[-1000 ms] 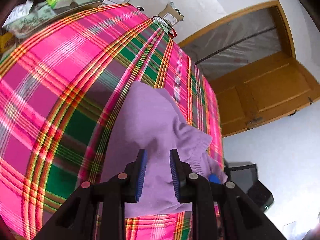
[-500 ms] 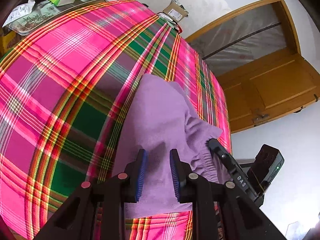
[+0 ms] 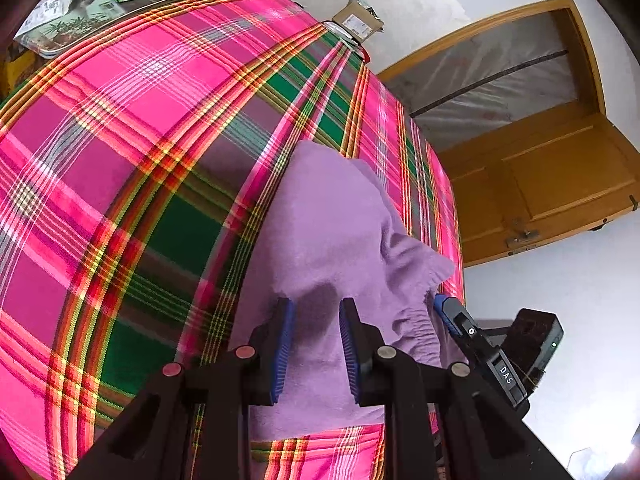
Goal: Fold clothes
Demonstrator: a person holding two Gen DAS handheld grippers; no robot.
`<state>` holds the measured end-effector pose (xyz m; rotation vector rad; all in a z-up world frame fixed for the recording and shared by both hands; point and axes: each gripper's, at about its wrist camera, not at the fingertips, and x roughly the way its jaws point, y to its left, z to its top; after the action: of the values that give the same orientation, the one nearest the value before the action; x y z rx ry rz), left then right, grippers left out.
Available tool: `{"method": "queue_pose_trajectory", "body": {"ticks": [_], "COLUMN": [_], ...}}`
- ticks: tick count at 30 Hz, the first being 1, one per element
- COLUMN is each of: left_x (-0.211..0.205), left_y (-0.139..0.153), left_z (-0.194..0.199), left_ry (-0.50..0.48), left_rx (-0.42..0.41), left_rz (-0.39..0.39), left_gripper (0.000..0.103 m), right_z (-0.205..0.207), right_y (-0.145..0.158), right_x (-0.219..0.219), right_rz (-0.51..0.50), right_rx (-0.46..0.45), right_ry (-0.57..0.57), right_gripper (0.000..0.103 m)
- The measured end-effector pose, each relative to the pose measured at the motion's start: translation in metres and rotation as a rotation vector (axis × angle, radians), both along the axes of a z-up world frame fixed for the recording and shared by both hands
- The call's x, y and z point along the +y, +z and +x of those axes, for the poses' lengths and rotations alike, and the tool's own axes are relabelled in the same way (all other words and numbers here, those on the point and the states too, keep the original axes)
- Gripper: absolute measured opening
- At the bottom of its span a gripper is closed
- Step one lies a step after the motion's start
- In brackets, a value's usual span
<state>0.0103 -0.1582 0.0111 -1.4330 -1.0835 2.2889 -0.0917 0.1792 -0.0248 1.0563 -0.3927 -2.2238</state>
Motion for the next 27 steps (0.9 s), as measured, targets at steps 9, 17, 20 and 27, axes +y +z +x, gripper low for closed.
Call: {"method": "queue_pose_trajectory", "body": {"ticks": [9, 17, 20, 27], "left_x": [0.000, 0.001, 0.002, 0.001], "left_y": [-0.003, -0.008, -0.010, -0.010], "left_z": [-0.001, -0.003, -0.003, -0.003], "left_ry": [-0.006, -0.021, -0.032, -0.024], "left_rx": [-0.011, -0.026, -0.031, -0.036], "left_rz": [-0.002, 0.002, -0.002, -0.001], "left_gripper": [0.024, 0.024, 0.024, 0.024], "right_z": [-0.004, 0.007, 0.007, 0.003], "right_y": [-0.017, -0.002, -0.006, -0.032], "right_x": [-0.012, -0.009, 0.003, 0.028], "right_rz": [-0.003, -0.061, -0.120, -0.117], "right_rx": [-0.076, -0.016, -0.062, -0.175], "right_ry": [0.022, 0.026, -0.003, -0.129], "right_gripper": [0.049, 0.019, 0.019, 0.022]}}
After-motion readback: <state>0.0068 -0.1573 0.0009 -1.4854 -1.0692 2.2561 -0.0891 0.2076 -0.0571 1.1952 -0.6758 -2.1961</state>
